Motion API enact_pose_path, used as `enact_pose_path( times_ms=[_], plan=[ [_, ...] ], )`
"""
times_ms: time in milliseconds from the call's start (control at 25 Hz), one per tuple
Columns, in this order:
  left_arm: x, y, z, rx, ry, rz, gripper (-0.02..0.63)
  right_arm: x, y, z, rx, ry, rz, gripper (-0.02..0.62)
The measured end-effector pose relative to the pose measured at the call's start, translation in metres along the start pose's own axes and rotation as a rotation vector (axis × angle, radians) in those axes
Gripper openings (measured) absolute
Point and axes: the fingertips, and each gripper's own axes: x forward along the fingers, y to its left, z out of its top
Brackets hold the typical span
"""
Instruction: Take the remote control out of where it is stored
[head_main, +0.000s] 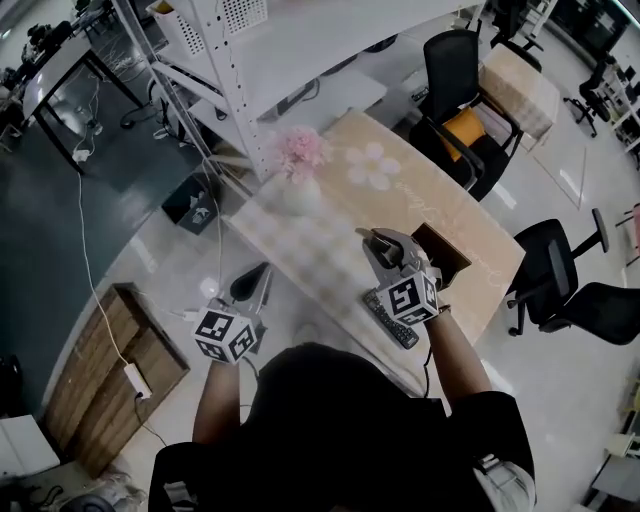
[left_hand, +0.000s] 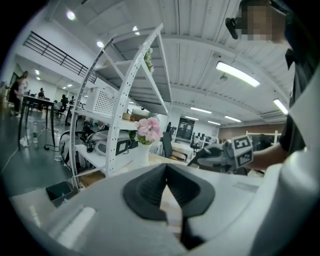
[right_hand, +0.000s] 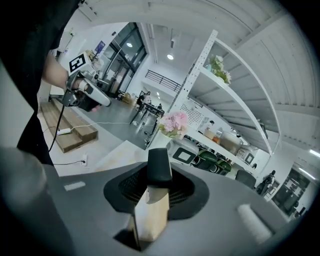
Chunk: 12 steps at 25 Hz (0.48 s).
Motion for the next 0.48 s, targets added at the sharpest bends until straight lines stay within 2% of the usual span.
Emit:
enact_pose_path(
  times_ms=[200, 480],
  plan=[
    [-0.015, 0.019, -0.003, -0.012, 0.003, 0.05, 0.002, 0.028, 0.01, -0.001, -0.081, 0.026, 0.015, 0.095],
    [-0.024, 0.041, -0.007, -0.024, 0.013, 0.079, 0.002, 0.058, 0.026, -0.017, -0.231, 0.121, 0.035, 0.095]
  ],
)
